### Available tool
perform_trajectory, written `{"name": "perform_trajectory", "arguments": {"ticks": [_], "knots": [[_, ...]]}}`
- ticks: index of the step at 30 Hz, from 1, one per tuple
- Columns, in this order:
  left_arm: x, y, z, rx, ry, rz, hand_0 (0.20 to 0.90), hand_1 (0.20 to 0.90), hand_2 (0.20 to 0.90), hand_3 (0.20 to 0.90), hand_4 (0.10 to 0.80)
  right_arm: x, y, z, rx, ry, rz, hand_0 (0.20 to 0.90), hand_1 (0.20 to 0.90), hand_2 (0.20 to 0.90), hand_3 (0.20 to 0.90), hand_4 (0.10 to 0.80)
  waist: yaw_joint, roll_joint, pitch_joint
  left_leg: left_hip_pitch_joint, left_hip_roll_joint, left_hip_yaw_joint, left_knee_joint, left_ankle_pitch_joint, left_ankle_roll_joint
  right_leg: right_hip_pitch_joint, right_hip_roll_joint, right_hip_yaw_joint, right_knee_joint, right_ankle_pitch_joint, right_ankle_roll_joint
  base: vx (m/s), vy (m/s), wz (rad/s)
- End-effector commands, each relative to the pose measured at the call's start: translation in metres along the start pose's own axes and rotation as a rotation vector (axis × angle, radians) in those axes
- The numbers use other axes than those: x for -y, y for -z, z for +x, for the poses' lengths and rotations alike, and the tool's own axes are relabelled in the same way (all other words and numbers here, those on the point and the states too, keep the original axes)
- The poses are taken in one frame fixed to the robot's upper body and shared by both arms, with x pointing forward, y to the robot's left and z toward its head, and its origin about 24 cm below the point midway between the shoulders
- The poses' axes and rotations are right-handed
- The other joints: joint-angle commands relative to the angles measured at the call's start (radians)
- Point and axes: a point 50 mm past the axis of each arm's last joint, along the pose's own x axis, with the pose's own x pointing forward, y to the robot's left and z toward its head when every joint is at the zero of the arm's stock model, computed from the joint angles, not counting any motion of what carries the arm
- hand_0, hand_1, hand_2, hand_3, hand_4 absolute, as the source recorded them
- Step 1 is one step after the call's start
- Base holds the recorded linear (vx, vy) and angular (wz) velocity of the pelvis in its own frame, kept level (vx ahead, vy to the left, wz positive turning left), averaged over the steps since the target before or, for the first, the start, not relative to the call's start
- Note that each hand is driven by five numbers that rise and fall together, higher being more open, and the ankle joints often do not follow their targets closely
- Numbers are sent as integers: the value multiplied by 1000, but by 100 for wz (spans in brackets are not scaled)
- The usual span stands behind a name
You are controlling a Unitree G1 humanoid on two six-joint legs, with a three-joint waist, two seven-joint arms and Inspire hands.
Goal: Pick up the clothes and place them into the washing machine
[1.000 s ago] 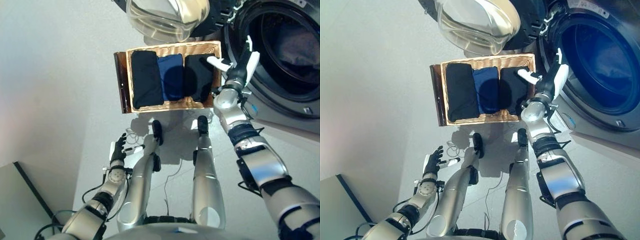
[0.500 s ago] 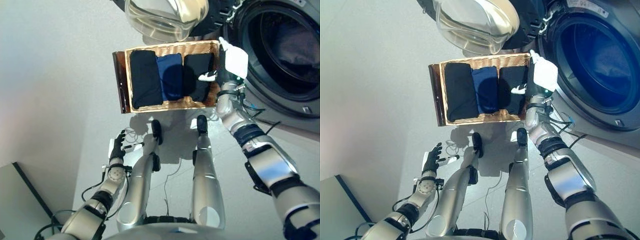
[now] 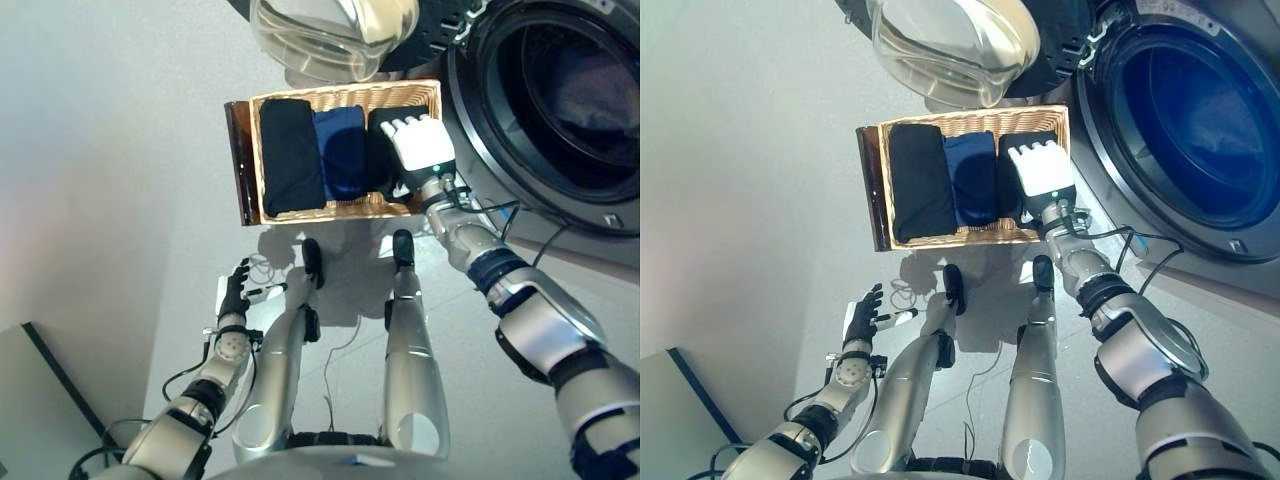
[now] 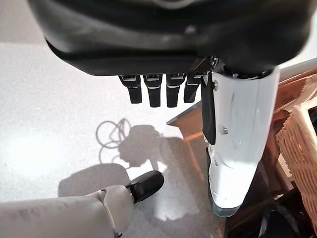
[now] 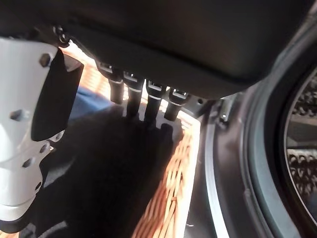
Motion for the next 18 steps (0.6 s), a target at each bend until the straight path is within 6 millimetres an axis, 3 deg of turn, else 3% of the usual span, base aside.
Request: {"name": "perform_trajectory", "arguments": {"ticks": [1, 8, 18], "knots": [[-18, 9, 3, -25, -70, 3, 900, 900, 900, 900, 800, 46, -7, 25, 54, 156, -88, 900, 900, 900, 900, 800, 29, -8, -36, -91, 58, -24, 45, -5, -121, -10, 35, -66, 68, -55, -62, 0, 0, 0], [-21, 2, 5, 4, -76, -17, 900, 900, 900, 900, 800, 41, -6, 29, 36, 90, -132, 900, 900, 900, 900, 800, 34, 1, -17, -97, 52, -27, 42, -1, -123, -15, 31, -67, 72, -57, -62, 0, 0, 0], [-34, -23, 6, 130, -105, -137, 900, 900, 900, 900, 800, 50, 32, 34, -86, 36, -222, 900, 900, 900, 900, 800, 63, 26, -15, -179, 41, -34, 28, 25, -123, -103, 30, -73, 74, -38, -59, -17, 4, 4]]}}
